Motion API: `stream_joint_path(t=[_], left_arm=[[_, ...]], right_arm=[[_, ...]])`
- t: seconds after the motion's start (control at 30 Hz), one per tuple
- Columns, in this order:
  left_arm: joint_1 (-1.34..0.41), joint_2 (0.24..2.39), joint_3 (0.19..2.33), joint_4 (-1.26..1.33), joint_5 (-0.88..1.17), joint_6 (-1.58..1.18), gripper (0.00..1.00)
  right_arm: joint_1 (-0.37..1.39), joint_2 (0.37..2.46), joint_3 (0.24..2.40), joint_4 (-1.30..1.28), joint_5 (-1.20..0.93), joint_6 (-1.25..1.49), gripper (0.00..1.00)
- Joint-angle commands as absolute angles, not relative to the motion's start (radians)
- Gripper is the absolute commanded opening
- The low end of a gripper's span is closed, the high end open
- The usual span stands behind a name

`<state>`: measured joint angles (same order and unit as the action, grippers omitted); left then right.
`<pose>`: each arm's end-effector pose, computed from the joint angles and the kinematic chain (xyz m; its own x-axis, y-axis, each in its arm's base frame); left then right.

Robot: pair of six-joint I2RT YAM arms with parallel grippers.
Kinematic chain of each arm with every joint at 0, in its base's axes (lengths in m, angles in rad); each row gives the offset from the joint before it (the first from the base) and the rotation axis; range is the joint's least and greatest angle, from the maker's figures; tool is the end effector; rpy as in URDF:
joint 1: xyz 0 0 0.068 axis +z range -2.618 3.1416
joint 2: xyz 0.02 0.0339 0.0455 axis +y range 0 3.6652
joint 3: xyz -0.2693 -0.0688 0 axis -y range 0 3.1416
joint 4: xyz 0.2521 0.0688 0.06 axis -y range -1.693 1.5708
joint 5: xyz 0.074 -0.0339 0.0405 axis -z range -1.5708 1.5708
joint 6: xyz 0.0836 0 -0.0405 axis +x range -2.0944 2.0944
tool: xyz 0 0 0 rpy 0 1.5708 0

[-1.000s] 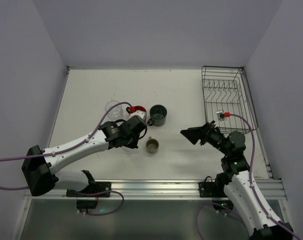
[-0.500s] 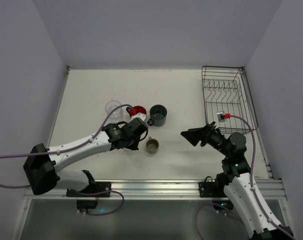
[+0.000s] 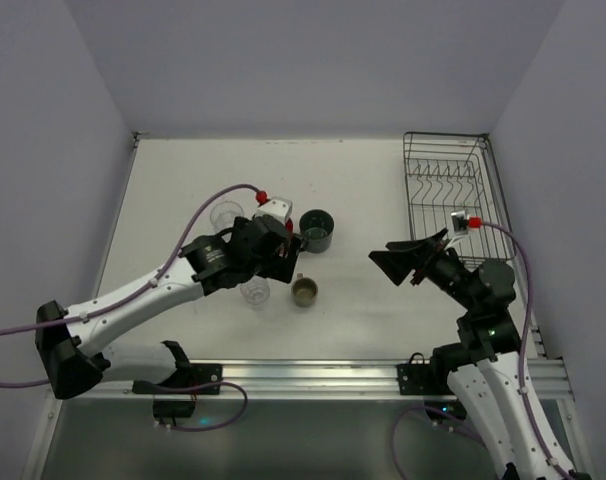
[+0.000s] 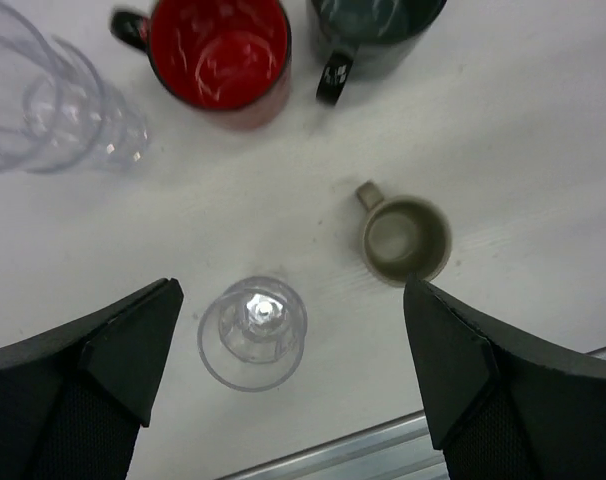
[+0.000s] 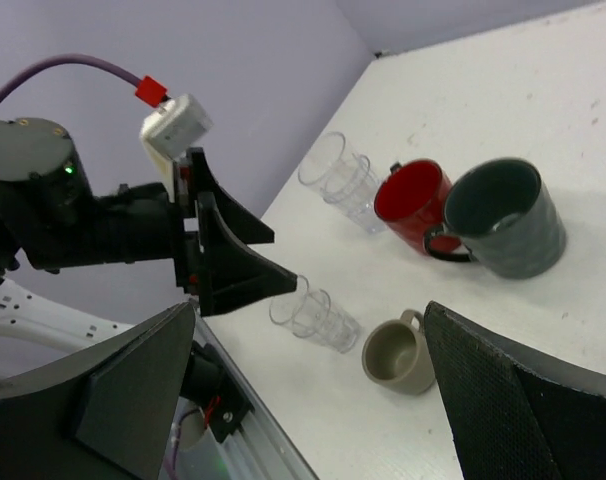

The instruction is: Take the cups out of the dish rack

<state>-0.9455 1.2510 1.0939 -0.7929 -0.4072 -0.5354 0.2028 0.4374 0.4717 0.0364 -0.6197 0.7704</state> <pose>0.1916 -0.2088 0.2663 -0.7205 0.1977 -0.6646 0.2814 0.9594 -0.0197 0.1544 0.0813 0.3062 -0.4597 0.4843 -0.7444 -0.5731 0.4786 0.6652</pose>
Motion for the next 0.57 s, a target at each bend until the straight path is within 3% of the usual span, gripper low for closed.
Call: stream_joint_path(t=[0.0, 0.27, 0.53], left_arm=[[-0.948, 1.129, 1.285, -0.736, -0.526, -0.431, 1.0], [-0.948, 0.776, 1.376, -0.531, -0.531, -0.31, 1.0], [-0.948, 0.592, 1.261, -0.494, -0.479, -0.293, 1.0]], right_arm=[[0.204, 0.394, 0.621, -0.101, -0.517, 0.686, 0.99], [0.206, 0.273, 0.918, -0.411, -0.218, 0.565, 0.99], [0.206, 0.207, 1.029, -0.497, -0.19, 0.54, 0.99]])
